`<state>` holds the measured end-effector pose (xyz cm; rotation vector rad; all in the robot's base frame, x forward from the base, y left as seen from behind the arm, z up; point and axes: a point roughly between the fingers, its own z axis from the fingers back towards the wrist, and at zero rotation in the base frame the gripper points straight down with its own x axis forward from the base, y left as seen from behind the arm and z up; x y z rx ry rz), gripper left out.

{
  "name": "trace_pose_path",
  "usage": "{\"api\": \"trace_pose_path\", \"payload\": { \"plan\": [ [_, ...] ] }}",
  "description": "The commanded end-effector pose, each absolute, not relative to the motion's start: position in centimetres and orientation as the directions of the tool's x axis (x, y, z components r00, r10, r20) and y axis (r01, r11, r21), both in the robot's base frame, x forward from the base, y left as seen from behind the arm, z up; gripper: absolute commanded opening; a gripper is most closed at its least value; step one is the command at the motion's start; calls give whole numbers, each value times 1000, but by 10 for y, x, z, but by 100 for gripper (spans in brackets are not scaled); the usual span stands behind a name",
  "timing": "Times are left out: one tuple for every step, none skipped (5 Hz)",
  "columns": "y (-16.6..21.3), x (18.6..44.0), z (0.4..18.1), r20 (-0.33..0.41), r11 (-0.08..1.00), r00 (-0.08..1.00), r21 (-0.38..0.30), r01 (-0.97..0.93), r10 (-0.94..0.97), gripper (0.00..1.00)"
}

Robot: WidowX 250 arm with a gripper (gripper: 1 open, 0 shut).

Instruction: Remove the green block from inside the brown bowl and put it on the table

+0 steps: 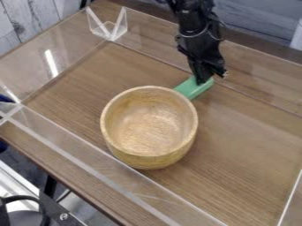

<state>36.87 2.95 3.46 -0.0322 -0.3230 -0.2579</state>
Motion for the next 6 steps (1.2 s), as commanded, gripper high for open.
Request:
{"api": "trace_pose_path", "payload": {
  "plan": [
    [50,366,32,309,976,927,31,215,-214,0],
    [54,365,30,301,977,929,46,210,-214,0],
    [54,362,32,310,979,929,40,201,-203,0],
    [54,360,33,319,981,928,34,192,-192,0],
    [53,357,35,328,983,927,27,183,-181,0],
    [51,350,32,333,986,928,27,166,-165,0]
  ]
}}
